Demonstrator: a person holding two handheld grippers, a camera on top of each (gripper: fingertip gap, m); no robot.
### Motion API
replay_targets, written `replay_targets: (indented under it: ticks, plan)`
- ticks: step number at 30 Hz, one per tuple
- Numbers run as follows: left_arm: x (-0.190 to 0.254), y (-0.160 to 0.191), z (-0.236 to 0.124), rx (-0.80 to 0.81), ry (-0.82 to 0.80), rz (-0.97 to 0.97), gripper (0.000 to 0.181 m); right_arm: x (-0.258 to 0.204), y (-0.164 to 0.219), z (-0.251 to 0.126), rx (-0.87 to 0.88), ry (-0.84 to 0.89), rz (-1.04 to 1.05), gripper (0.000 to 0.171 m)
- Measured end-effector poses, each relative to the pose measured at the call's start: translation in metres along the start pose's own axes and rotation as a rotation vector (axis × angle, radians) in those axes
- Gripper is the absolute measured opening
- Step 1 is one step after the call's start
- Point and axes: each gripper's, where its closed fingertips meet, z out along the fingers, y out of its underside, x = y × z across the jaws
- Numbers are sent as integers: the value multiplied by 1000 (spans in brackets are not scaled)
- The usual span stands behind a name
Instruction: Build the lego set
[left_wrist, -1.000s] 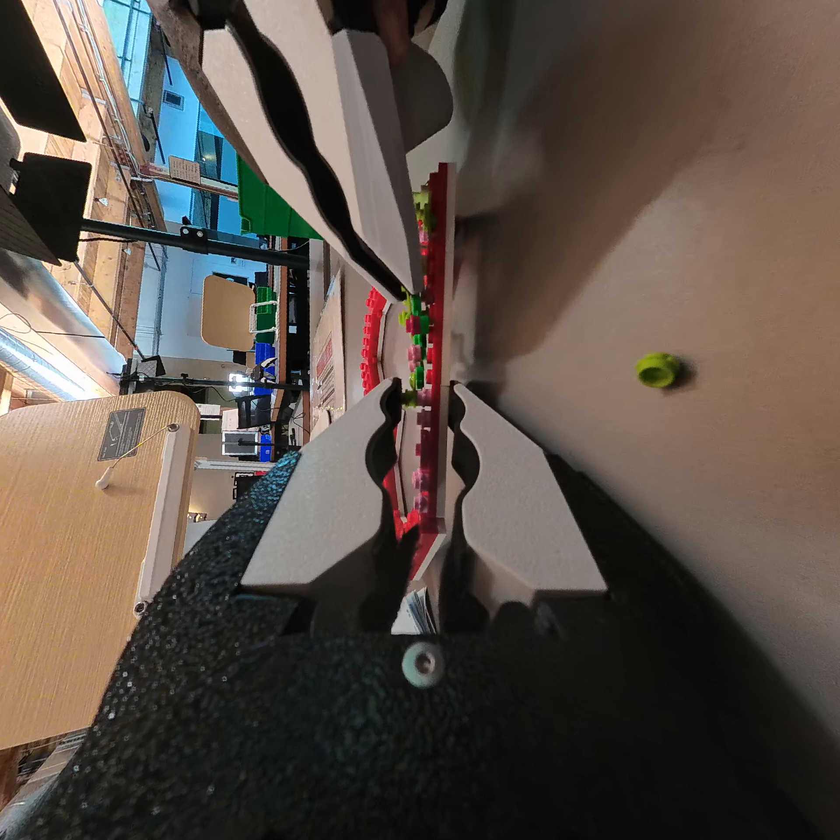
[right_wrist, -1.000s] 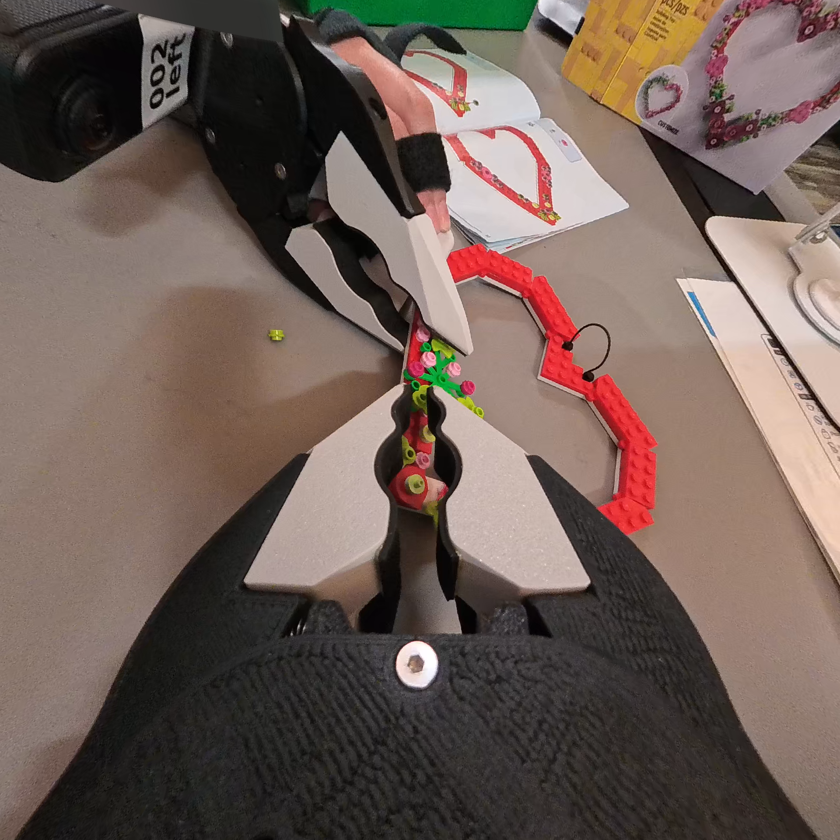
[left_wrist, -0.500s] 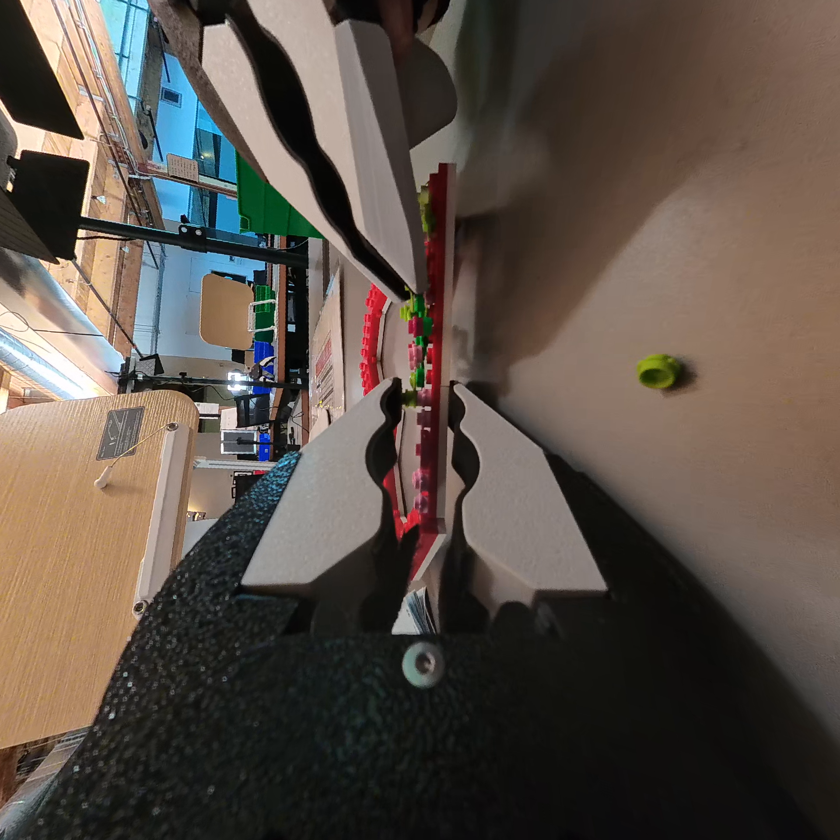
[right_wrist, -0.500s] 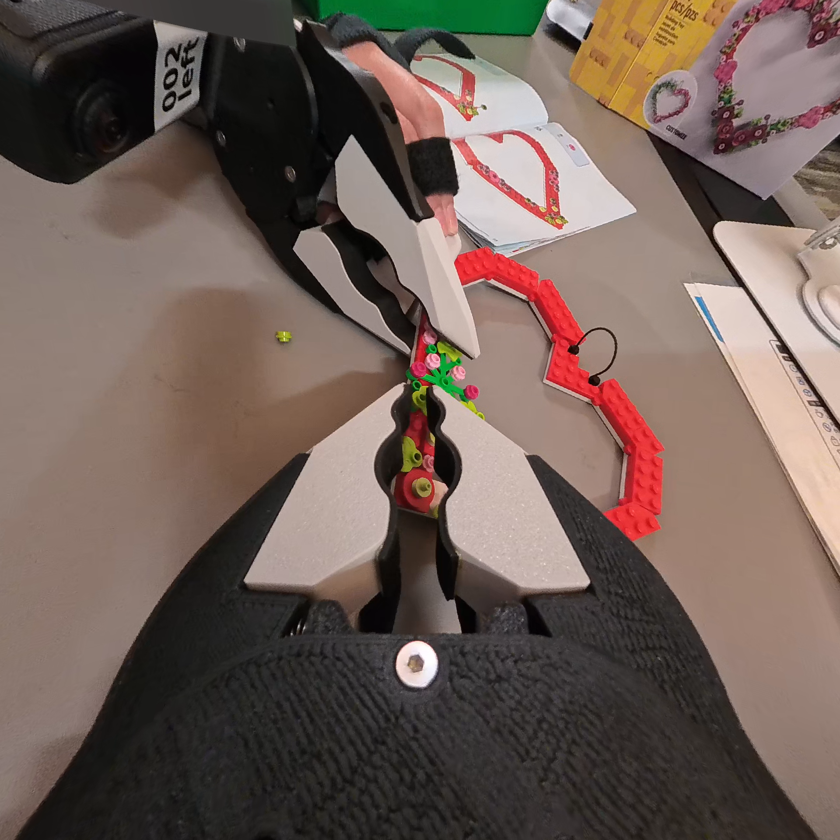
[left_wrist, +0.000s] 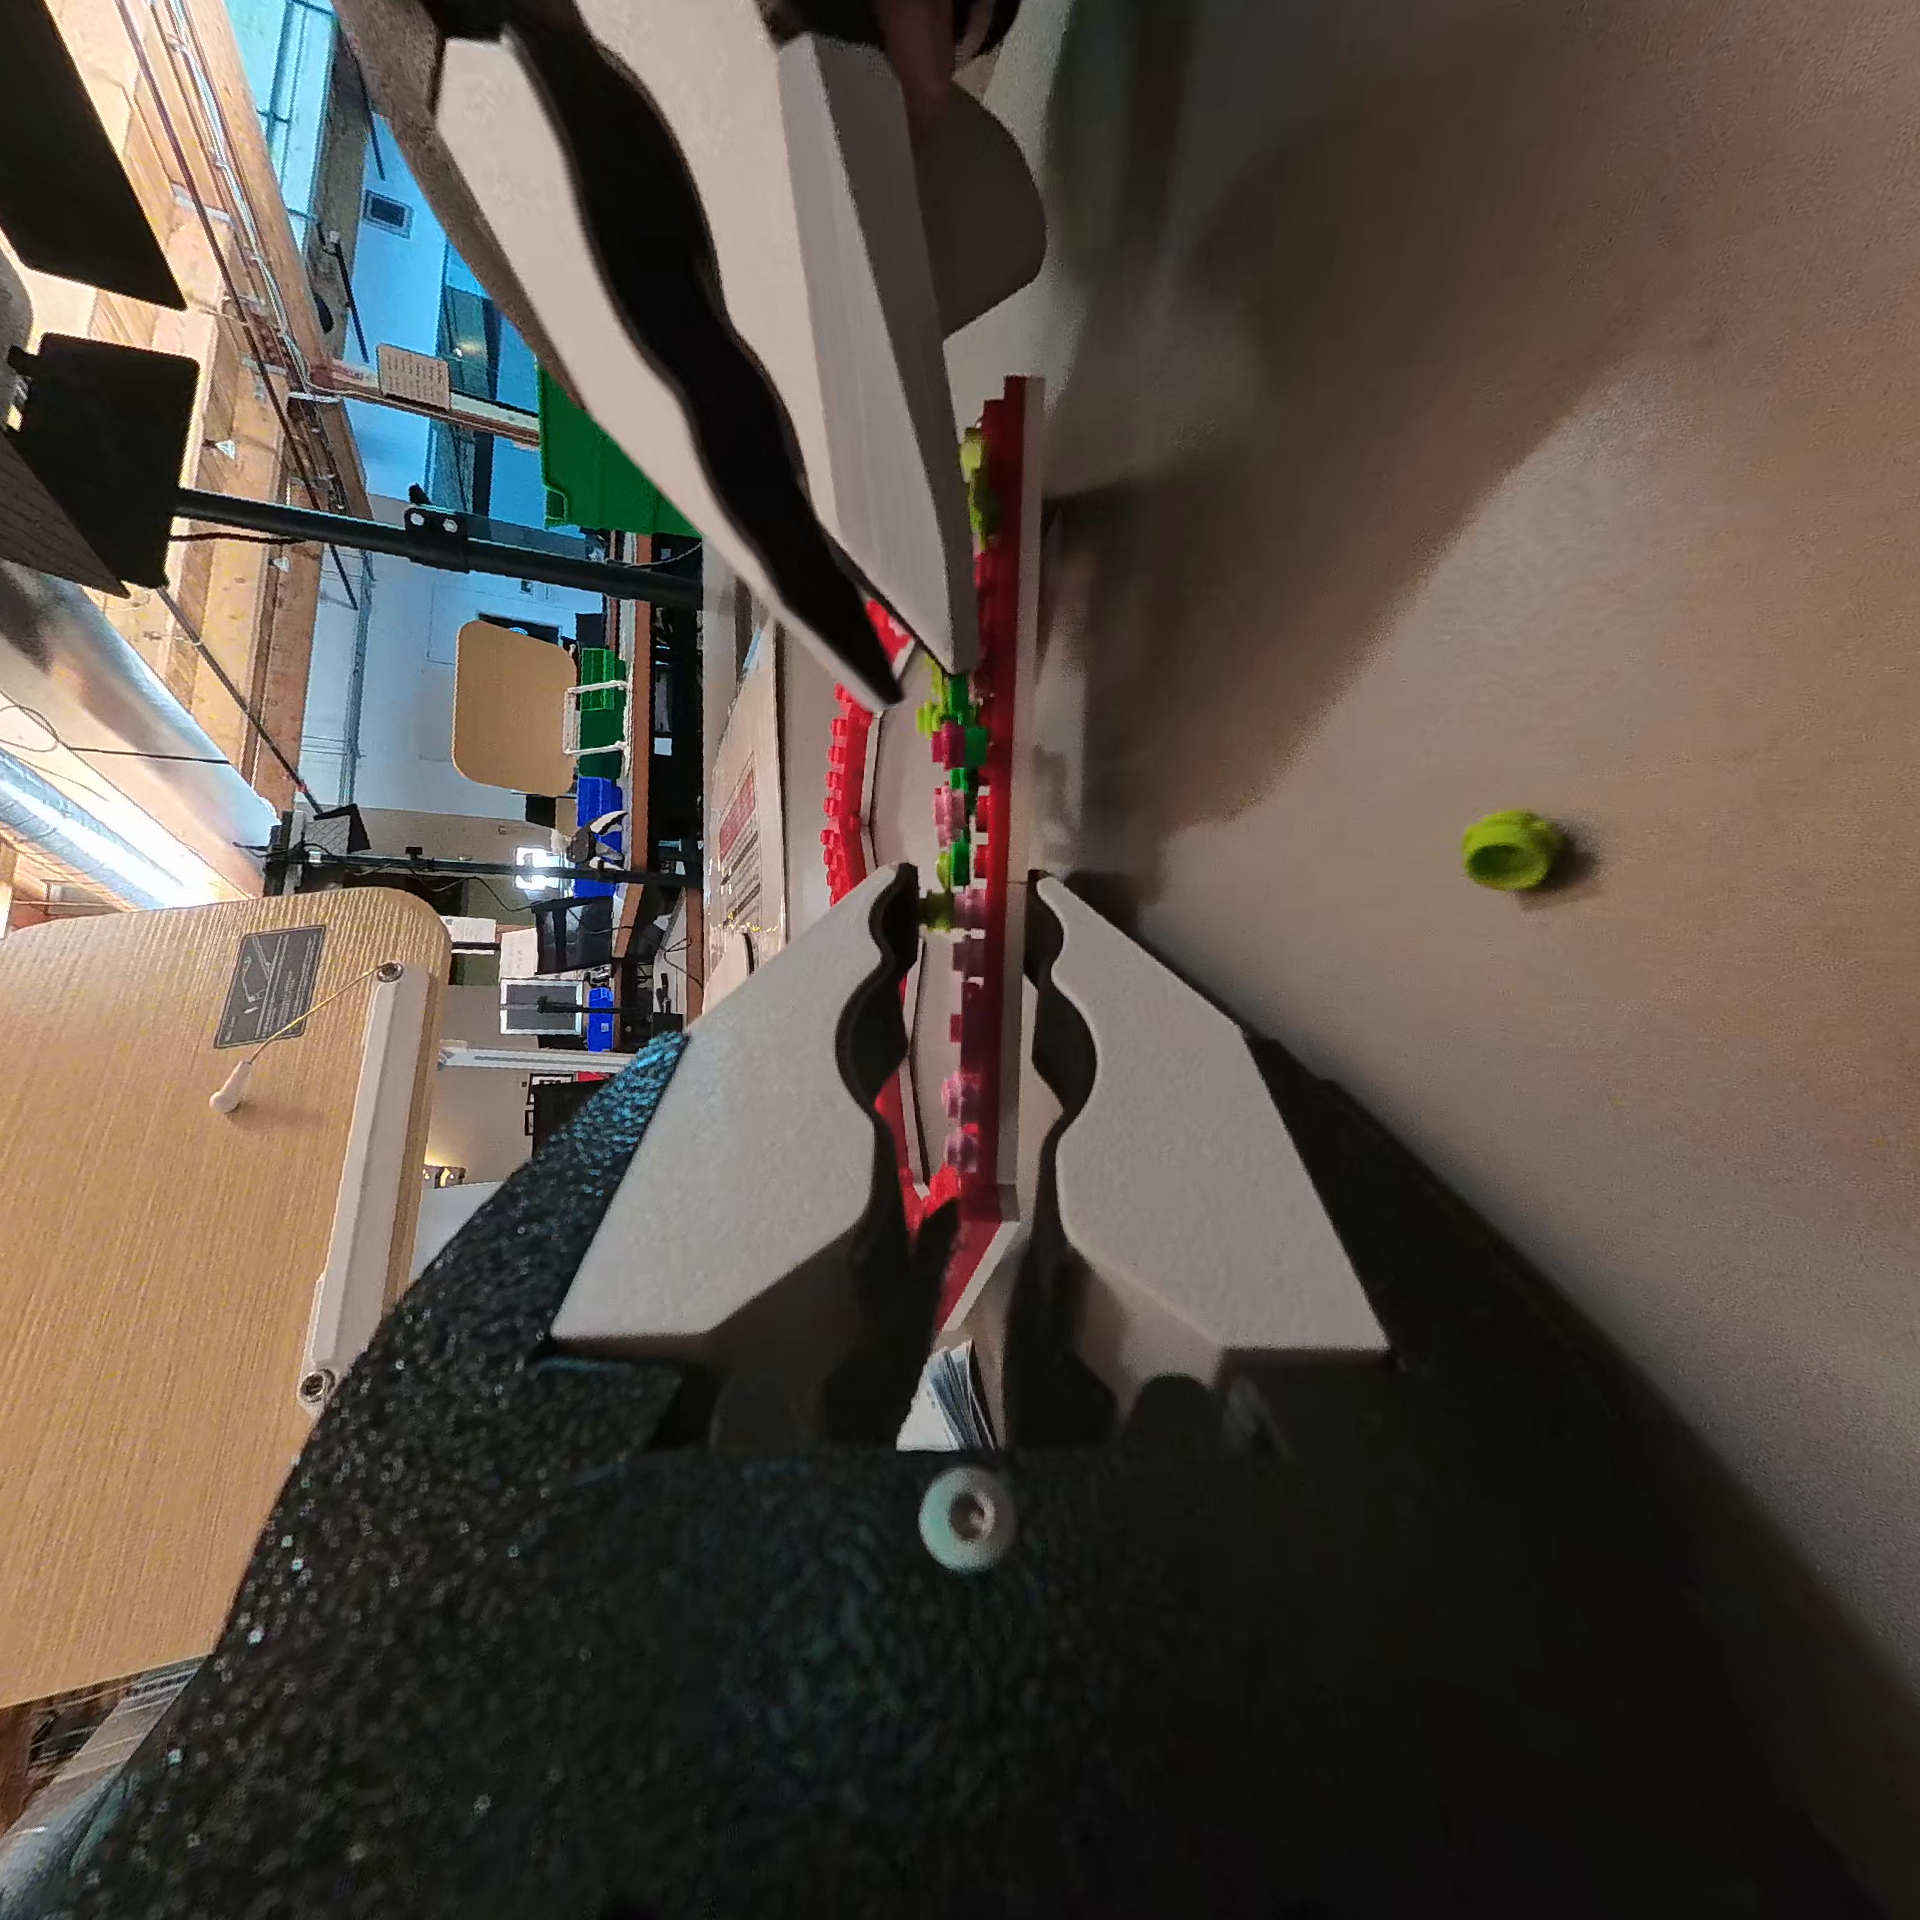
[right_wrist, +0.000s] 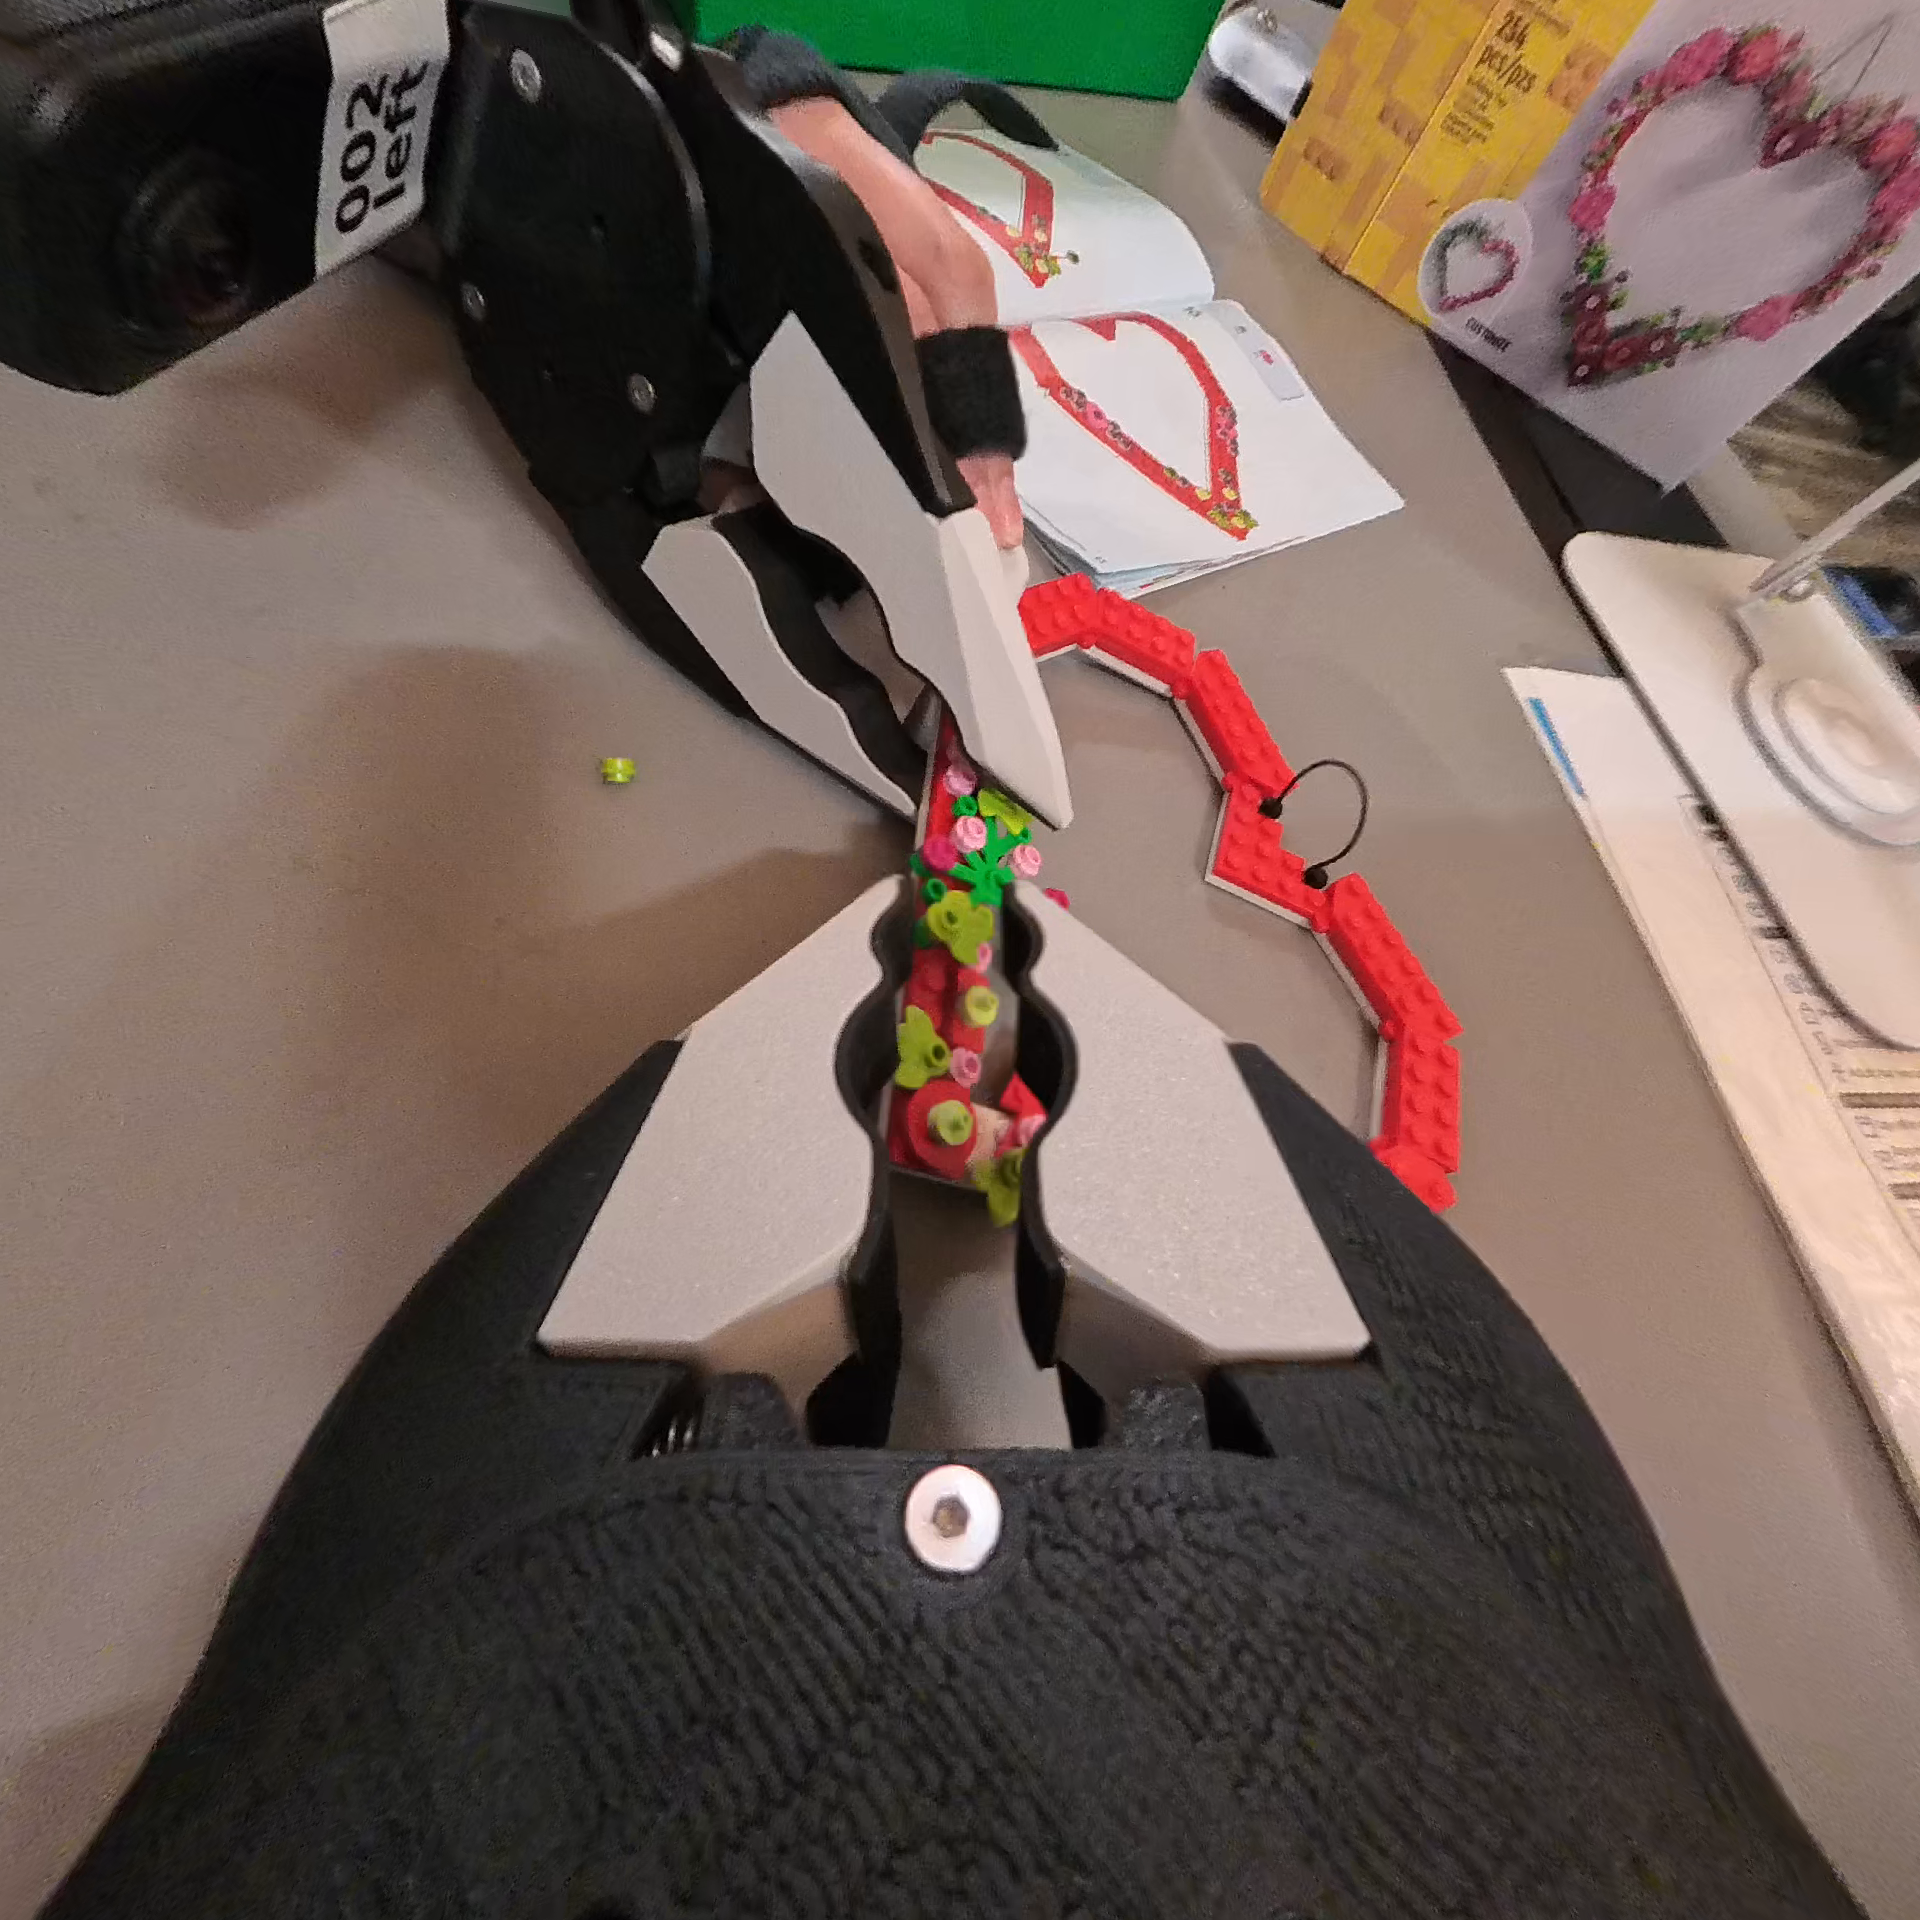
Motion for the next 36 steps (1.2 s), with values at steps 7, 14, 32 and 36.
replay_targets:
  ticks: [7,14,32,36]
  plan:
    - [0,0,0,0,0,-1,18,-7,0,14,-86,165,-457,34]
    - [0,0,0,0,3,-5,18,-2,6,25,-167,274,-686,26]
    - [1,1,1,-5,16,-36,17,2,3,24,-125,343,-563,14]
    - [1,1,0,-5,19,-40,17,3,3,24,-124,345,-527,14]
